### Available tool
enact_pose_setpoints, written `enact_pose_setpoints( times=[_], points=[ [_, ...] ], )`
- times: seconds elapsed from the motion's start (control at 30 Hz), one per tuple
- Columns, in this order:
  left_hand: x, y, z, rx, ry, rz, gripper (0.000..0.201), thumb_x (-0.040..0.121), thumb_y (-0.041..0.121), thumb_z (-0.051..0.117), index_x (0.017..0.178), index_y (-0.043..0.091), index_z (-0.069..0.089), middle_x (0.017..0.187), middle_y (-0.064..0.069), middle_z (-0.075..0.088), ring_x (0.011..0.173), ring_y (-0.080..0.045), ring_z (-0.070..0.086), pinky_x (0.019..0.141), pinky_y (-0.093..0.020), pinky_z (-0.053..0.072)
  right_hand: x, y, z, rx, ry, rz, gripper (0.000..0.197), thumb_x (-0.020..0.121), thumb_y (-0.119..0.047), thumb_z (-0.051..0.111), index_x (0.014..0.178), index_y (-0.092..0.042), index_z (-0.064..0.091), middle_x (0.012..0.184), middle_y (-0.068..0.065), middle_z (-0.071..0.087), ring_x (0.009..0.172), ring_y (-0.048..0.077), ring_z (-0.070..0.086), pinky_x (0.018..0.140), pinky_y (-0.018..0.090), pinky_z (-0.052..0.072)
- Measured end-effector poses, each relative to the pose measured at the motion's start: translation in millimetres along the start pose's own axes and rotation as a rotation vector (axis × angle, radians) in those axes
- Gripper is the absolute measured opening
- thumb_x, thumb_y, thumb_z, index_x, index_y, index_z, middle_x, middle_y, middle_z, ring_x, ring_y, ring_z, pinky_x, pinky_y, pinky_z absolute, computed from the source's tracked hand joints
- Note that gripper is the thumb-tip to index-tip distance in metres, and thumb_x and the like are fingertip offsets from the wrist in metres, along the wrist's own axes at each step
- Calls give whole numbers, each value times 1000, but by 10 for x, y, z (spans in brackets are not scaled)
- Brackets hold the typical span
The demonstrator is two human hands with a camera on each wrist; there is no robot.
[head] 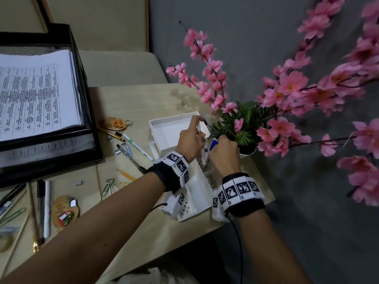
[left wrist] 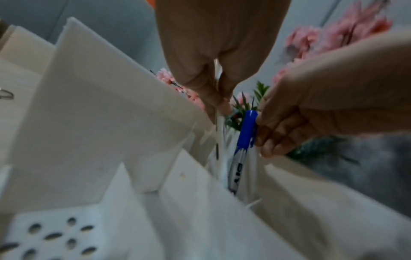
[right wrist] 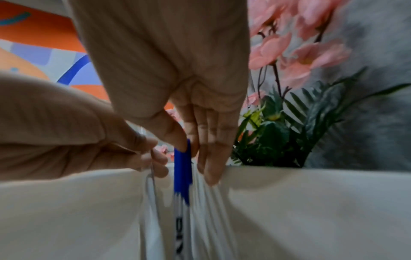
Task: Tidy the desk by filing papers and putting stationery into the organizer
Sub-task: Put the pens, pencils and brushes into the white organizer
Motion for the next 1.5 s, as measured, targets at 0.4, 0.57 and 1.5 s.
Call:
enact_pose_setpoints(
  times=[0.4, 0.57, 1.5],
  points=[
    [-258, -93, 167, 803, -269, 172, 72, 87, -3, 38, 150, 14, 7, 157, -7, 17, 118, -32, 42, 90, -38, 37, -7, 217, 369, 336, -9, 126, 29, 89, 3, 45, 114, -3, 58, 110, 15, 64, 106, 26, 58, 93, 30, 45],
    [-207, -206, -544, 456, -65, 46, 55, 88, -4, 41, 141, 7, 34, 150, -15, 32, 126, -32, 44, 101, -39, 39, -252, -285, 246, 478, 241, -21, 26, 84, 9, 43, 102, -1, 60, 101, 15, 66, 91, 20, 56, 79, 19, 37],
    [-847, -1582, -2090, -380, 169, -687, 22, 97, 21, 40, 85, 10, 54, 81, -9, 55, 71, -18, 55, 67, -26, 44, -713, -1729, 2141, 587, -807, -137, 19, 89, -4, 54, 80, -19, 59, 79, -1, 58, 73, 14, 54, 65, 25, 46]
  ],
)
Point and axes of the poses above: each hand's wrist, its own x-axis towards the middle knuckle, its own z-axis out of the palm, y = z × x, the point moved 9 cm from there along x, towards the middle knuckle
